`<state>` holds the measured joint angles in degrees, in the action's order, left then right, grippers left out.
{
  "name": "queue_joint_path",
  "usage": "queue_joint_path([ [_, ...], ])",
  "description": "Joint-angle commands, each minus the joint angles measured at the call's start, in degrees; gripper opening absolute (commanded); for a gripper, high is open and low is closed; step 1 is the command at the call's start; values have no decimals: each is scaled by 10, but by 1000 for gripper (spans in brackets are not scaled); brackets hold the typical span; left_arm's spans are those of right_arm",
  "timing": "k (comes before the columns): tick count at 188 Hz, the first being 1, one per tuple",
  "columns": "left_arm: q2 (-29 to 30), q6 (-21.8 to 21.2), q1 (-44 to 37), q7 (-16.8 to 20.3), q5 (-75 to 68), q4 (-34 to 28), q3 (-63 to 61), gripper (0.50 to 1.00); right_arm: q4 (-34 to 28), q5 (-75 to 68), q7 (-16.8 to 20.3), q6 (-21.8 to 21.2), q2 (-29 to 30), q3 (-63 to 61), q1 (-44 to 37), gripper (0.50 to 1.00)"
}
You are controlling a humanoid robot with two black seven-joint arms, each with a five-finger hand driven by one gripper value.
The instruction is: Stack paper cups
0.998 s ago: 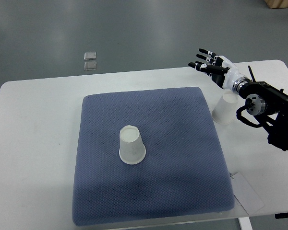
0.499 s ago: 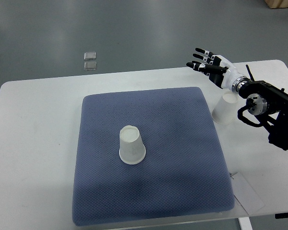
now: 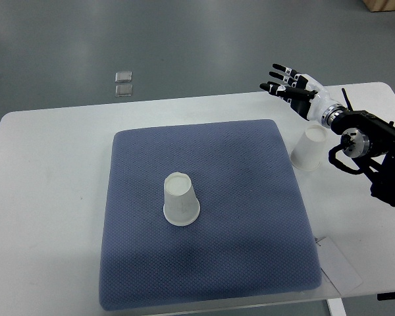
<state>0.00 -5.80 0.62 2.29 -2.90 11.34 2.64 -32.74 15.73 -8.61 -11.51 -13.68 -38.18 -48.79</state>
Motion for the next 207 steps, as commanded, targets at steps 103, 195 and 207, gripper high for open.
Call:
queue_joint_path([
  [103, 0, 0, 0, 0, 0, 0, 0, 1000, -82, 141, 1, -16, -65, 11, 3, 915],
  [195, 0, 0, 0, 0, 0, 0, 0, 1000, -191, 447, -13, -56, -213, 96, -32, 913],
  [207, 0, 0, 0, 0, 0, 0, 0, 1000, -194, 485, -14, -56, -220, 101, -33, 913],
])
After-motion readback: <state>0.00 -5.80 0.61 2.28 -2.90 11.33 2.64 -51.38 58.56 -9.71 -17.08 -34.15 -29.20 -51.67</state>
